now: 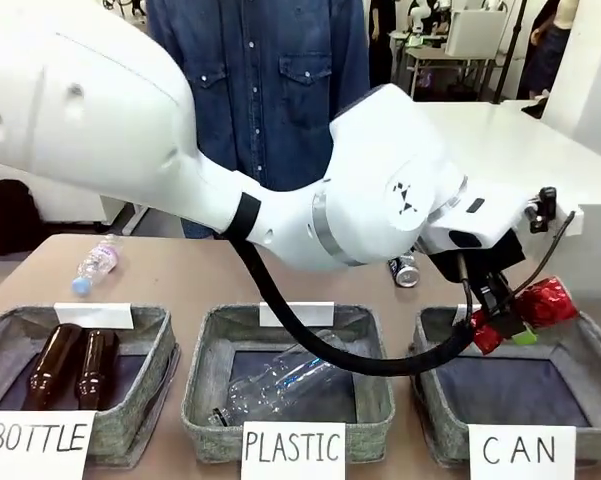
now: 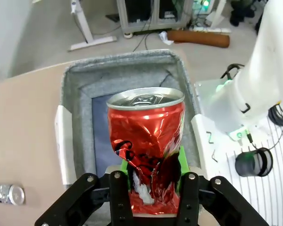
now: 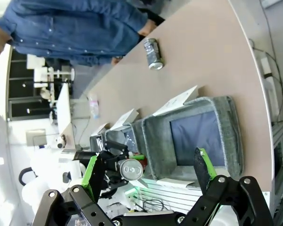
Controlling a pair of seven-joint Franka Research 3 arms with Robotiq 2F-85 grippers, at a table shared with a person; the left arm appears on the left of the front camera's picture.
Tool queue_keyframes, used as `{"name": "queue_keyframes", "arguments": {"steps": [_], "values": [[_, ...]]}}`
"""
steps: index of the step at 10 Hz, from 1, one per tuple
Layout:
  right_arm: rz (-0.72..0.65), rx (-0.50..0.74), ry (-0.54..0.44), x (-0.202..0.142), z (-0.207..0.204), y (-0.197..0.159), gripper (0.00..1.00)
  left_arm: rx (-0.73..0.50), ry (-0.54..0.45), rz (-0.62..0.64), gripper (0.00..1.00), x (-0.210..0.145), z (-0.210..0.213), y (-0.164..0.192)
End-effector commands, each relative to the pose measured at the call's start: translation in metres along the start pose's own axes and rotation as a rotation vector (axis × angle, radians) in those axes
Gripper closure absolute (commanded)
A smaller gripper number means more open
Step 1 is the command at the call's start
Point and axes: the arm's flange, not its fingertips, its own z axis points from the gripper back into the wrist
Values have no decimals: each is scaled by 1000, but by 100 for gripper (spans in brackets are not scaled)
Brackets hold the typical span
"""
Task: Sort the can waste into the basket.
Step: Pick up the can waste from the table and place it in the right Fabric basket.
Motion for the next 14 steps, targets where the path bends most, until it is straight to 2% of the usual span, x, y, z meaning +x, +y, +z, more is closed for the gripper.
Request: {"name": "queue_keyframes", "arguments": {"steps": [1, 2, 3, 4, 10, 12, 14], "values": [[4, 7, -13, 1, 3, -1, 0, 16, 24, 62, 60, 2, 8, 6], [4, 7, -13, 1, 3, -1, 0, 13, 31, 84, 60, 3, 8, 8], [4, 7, -13, 1, 3, -1, 0, 6, 33, 85, 15, 2, 9, 7], [4, 7, -13, 1, 3, -1, 0, 8, 42, 79, 2, 3, 10, 8], [4, 7, -13, 1, 3, -1, 0, 16, 44, 104, 0, 0, 25, 10], [11, 6, 38, 2, -4, 1, 0, -45, 110, 186, 0, -11, 58, -1], [51, 23, 102, 10, -23, 16, 0, -78, 143, 259, 0, -40, 119, -12]]}}
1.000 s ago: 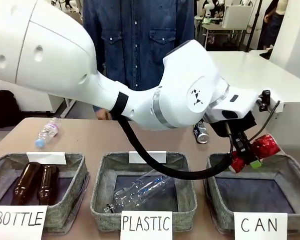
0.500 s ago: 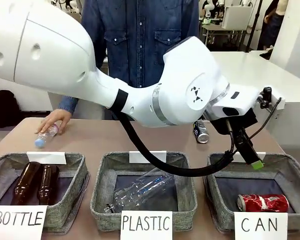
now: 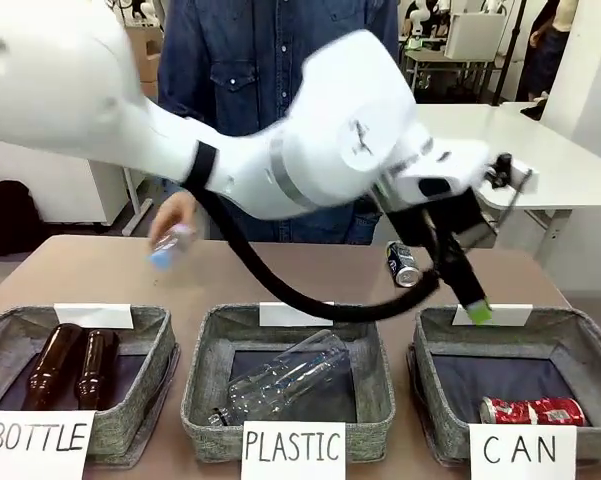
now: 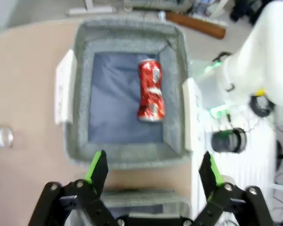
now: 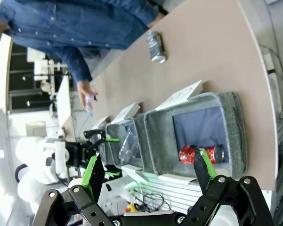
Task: Sort the can waste into the basket.
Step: Pick up the can waste from the table and place it in the right Fabric basket.
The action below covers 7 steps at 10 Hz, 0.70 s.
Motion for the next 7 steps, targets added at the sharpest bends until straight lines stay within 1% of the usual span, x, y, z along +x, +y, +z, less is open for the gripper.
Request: {"name": "queue_keyframes", "arguments": {"steps": [1, 2, 4, 5, 6, 7], "values": [[63, 49, 86, 15, -22, 24, 0, -65, 18, 119, 0, -66, 76, -15], [89, 73, 131, 21, -40, 39, 0, -77, -5, 199, 0, -103, 108, -17], [140, 130, 213, 27, -82, 76, 0, -17, -71, 404, 0, -186, 173, -20], [166, 141, 233, 28, -109, 96, 0, 15, -132, 517, 0, -232, 211, -25], [170, 156, 252, 28, -127, 108, 0, -1, -180, 585, 0, -261, 235, -29], [191, 152, 287, 25, -155, 123, 0, 51, -275, 723, 0, -309, 269, -37]]}}
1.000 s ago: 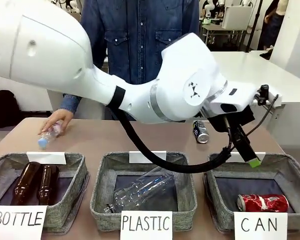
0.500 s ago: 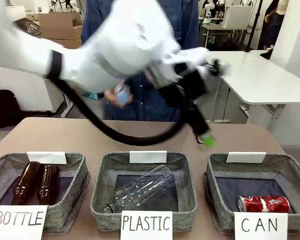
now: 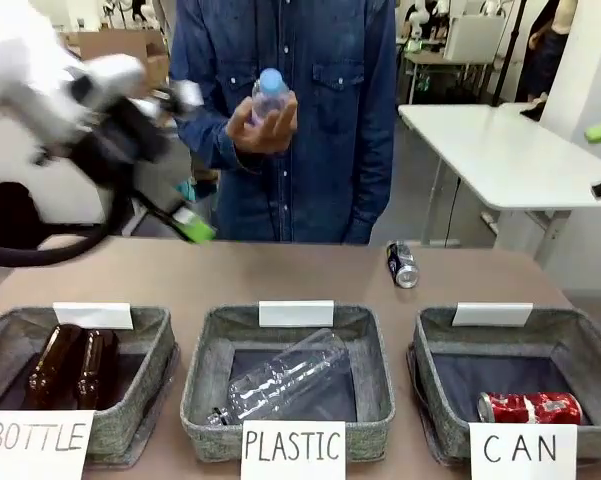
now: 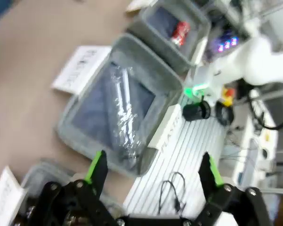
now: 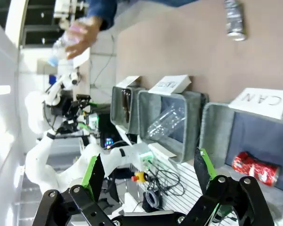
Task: Sort the can waste into the basket.
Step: Pick up the can waste from the table and place it in the right Fabric basket.
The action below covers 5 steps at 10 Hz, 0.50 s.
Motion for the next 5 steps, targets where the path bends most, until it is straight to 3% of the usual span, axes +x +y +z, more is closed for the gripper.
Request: {"name": "queue_keyframes", "arguments": {"steps": [1, 3, 5], "values": [[23, -11, 31, 16, -35, 11, 0, -49, -134, 168, 0, -53, 56, 12], [59, 40, 104, 22, -71, 24, 0, -18, -307, 391, 0, -117, 114, 49], [66, 86, 106, 30, -94, 33, 0, -182, -413, 563, 0, -170, 145, 91]]}}
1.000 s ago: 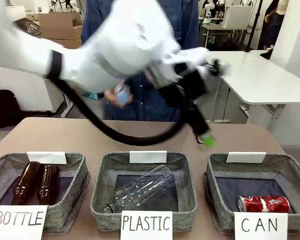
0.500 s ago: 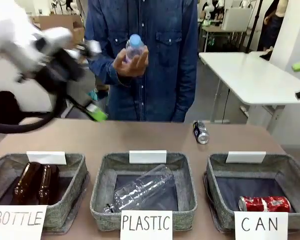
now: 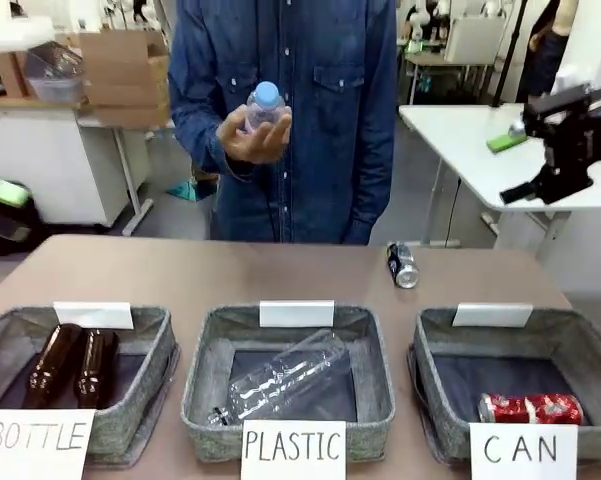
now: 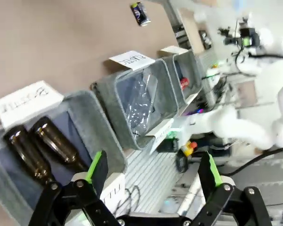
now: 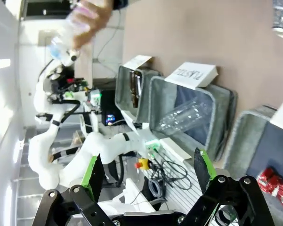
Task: Sort the can waste into the basket.
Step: Pick up the can waste from the table and place it in the right Fabric basket.
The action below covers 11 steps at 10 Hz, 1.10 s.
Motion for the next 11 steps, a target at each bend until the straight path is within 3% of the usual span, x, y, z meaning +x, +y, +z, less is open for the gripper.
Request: {"name": "queue_keyframes", "arguments": {"steps": [1, 11], "values": [[-3, -23, -8, -4, 11, -3, 0, 41, 51, -103, 0, 13, -28, -28], [-3, -23, -8, -4, 11, -3, 0, 41, 51, -103, 0, 13, -28, -28]]}}
